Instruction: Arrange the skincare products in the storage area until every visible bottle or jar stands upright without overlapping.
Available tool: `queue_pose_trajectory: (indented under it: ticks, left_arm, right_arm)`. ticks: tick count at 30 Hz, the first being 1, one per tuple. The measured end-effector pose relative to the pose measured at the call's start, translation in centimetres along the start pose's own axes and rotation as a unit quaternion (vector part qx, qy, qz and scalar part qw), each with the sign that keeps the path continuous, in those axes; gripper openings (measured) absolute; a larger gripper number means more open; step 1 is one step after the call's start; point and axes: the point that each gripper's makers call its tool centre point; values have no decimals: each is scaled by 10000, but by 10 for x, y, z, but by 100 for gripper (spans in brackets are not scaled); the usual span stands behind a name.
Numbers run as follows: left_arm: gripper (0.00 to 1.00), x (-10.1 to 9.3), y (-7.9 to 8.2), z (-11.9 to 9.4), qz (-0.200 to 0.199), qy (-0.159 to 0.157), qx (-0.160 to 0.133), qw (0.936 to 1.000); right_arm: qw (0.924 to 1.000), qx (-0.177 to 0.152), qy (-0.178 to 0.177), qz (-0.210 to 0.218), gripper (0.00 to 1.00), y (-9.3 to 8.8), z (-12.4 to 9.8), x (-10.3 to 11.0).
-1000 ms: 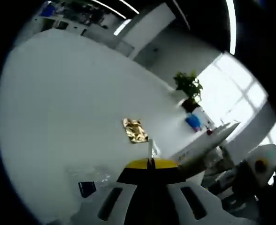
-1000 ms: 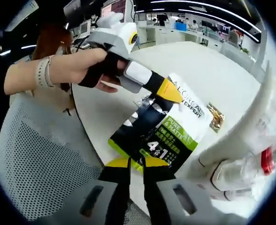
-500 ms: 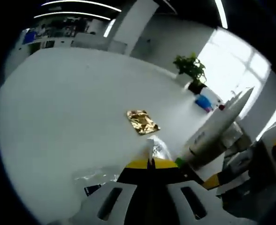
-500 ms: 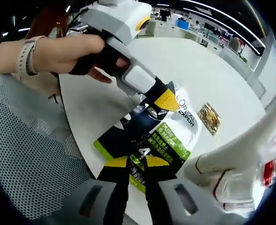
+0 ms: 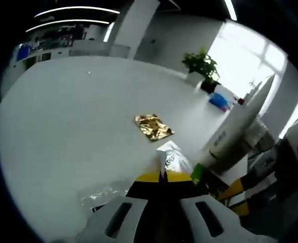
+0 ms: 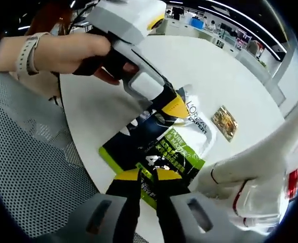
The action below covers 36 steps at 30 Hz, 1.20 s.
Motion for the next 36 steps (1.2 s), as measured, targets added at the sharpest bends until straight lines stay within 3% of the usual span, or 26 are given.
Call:
queue_pose_trajectory:
  ticks: [15,21,24,26,28,31,32,34,36]
  left_arm:
    - [0,-3,2,6,85,-146,22,9999]
    - [7,9,13,1,333,55,-128,9993]
    - [14,9,25,-6,409,-34,-293,9987]
    - [22,18,33,-15,705,247,-353,9966]
    - [23,20,39,-22,965,383,-399,9938]
    - [23,16,45,-32,1673,600,-521,9827]
    - [25,14,44,-33,1721,574,-512,9821]
    - [26,-1,28,-31,1727,158,-181,9847]
    - [29,-7,19,-28,2089,38,58,9779]
  right_arm:
    - [9999,39,148,74,5,-1,1,5]
    - [9998,69,189,42,4,-1,1,7]
    - [9997,73,206,69,4,-1,1,7]
    - [9998,80,201,50,4,-1,1,7]
    - [9998,84,199,34,4,-1,1,7]
    - [9997,80,214,38,3,-2,1,7]
    - [9997,79,225,48,3,-2,1,7]
    - [9996,81,260,57,2,-1,2,8]
    - [9997,102,240,-5,2,-1,2,9]
Point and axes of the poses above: the point that each gripper's makers call its tool centre point, and the gripper's own axes: z roughly forward along the fingers, x roughly to its left, y roughly out of its top, and after that the axes turned 8 degrees about -z, right-handed
